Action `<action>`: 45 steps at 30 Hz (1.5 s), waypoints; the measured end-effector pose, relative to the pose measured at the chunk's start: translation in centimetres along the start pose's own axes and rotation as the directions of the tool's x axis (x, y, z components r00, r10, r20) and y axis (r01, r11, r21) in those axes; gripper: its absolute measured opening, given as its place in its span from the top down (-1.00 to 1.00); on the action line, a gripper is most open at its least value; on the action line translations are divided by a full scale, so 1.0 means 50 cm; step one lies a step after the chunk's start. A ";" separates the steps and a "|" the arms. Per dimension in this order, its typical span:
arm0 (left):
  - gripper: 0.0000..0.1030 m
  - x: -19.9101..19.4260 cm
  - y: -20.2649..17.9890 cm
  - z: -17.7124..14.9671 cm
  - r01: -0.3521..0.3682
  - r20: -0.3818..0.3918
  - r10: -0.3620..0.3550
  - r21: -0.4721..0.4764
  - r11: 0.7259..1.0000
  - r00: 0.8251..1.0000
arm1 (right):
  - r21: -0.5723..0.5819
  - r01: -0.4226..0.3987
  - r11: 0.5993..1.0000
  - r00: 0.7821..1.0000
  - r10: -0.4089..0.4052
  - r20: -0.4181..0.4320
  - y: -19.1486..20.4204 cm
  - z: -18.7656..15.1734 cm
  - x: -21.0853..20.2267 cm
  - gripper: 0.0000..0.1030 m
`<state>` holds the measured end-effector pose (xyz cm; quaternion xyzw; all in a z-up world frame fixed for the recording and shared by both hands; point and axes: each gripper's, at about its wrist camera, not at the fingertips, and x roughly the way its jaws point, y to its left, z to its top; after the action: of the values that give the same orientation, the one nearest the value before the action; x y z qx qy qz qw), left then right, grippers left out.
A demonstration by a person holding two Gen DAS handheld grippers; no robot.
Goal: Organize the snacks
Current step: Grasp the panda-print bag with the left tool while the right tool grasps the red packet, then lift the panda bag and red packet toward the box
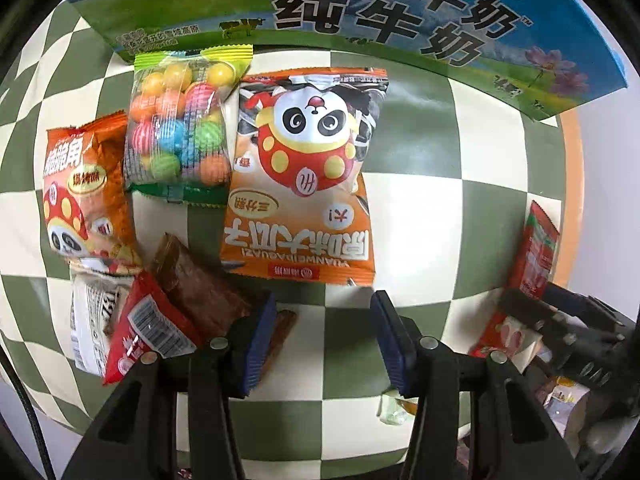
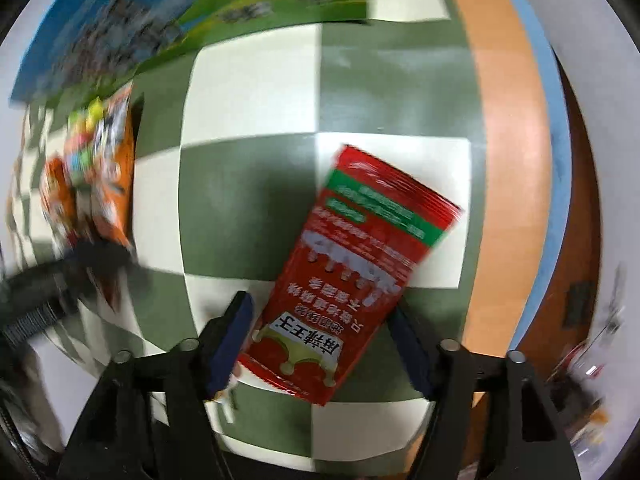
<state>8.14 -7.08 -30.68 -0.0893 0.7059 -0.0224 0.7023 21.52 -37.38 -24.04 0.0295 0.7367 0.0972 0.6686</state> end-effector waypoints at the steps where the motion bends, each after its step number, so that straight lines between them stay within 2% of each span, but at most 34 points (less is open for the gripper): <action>1: 0.03 0.004 0.000 0.002 -0.006 -0.006 0.006 -0.002 1.000 1.000 | 0.042 -0.003 0.999 1.000 0.002 0.010 -0.010 0.005 -0.002 -0.55; 5: 0.02 -0.007 0.022 0.036 0.021 -0.018 -0.021 -0.035 0.999 1.000 | 0.164 -0.031 0.986 0.999 0.025 0.037 -0.041 0.023 0.003 -0.55; 7: 0.01 -0.023 0.028 0.049 0.036 0.000 -0.036 -0.046 0.998 0.999 | 0.192 -0.028 0.981 0.999 0.020 0.043 -0.062 0.029 0.005 -0.55; 10: -0.22 -0.049 0.041 0.071 0.066 0.026 -0.064 -0.080 0.995 0.998 | 0.224 -0.023 0.974 0.999 0.012 0.050 -0.067 0.019 0.011 -0.55; 14: -0.22 -0.057 0.047 0.110 0.083 0.050 -0.078 -0.116 0.990 0.996 | 0.238 -0.016 0.971 0.999 0.004 0.050 -0.071 0.024 0.029 -0.57; 18: -0.24 -0.025 0.032 0.157 0.039 0.036 -0.036 -0.093 0.995 0.999 | 0.240 0.000 0.971 0.998 -0.013 0.053 -0.026 0.026 0.051 -0.57; 20: -0.19 -0.018 0.021 0.167 0.006 0.054 -0.003 -0.069 0.998 0.999 | 0.219 0.020 0.976 0.998 -0.033 0.055 -0.016 0.017 0.063 -0.38; 21: -0.10 -0.023 0.016 0.166 0.007 0.074 -0.002 -0.057 0.998 0.997 | 0.202 0.027 0.979 0.998 -0.039 0.056 -0.009 0.017 0.064 -0.30; 22: 0.11 -0.025 0.014 0.169 0.004 0.081 -0.001 -0.044 0.999 0.997 | 0.180 0.038 0.983 0.997 -0.049 0.056 -0.002 0.016 0.063 -0.15; 23: 0.15 -0.027 0.010 0.160 0.005 0.080 -0.003 -0.029 1.000 0.997 | 0.157 0.037 0.987 0.997 -0.046 0.058 0.006 0.014 0.063 -0.06; 28: 0.19 -0.016 -0.018 0.092 0.007 0.040 -0.007 -0.006 1.000 0.999 | 0.049 0.038 0.998 0.998 -0.040 0.048 0.031 -0.002 0.063 0.00; 33: 0.19 -0.006 -0.006 0.043 0.029 0.001 -0.029 0.003 1.000 1.000 | -0.021 0.029 0.999 0.999 -0.028 0.018 0.043 -0.021 0.070 0.01; 34: 0.16 -0.006 0.009 0.046 0.031 0.003 -0.031 0.004 1.000 1.000 | -0.032 0.029 0.999 1.000 -0.029 0.013 0.048 -0.020 0.070 0.01; 36: -0.13 0.007 0.017 0.055 0.021 -0.001 -0.021 0.003 1.000 1.000 | -0.039 0.028 0.999 1.000 -0.028 0.007 0.048 -0.020 0.075 0.01; 37: -0.36 0.016 0.017 0.051 0.013 -0.001 -0.013 0.005 1.000 1.000 | -0.030 0.019 0.999 1.000 -0.019 0.010 0.045 -0.018 0.076 -0.01; 38: -0.44 0.038 0.013 0.054 0.000 0.002 0.000 0.015 1.000 1.000 | -0.022 0.011 1.000 1.000 -0.011 0.010 0.044 -0.017 0.078 -0.04; 41: -0.47 0.076 0.019 0.076 0.013 -0.012 -0.013 0.010 1.000 1.000 | 0.008 -0.012 1.000 1.000 0.012 0.008 0.029 -0.015 0.077 -0.07; 45: -0.44 0.068 0.031 0.089 0.037 0.028 -0.037 -0.003 0.999 0.999 | 0.013 -0.017 1.000 1.000 0.017 0.005 0.020 -0.005 0.086 -0.11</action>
<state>12.45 -5.69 -34.34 -0.1040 0.6944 -0.0327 0.7113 20.72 -35.69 -28.04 0.0403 0.7352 0.0980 0.6695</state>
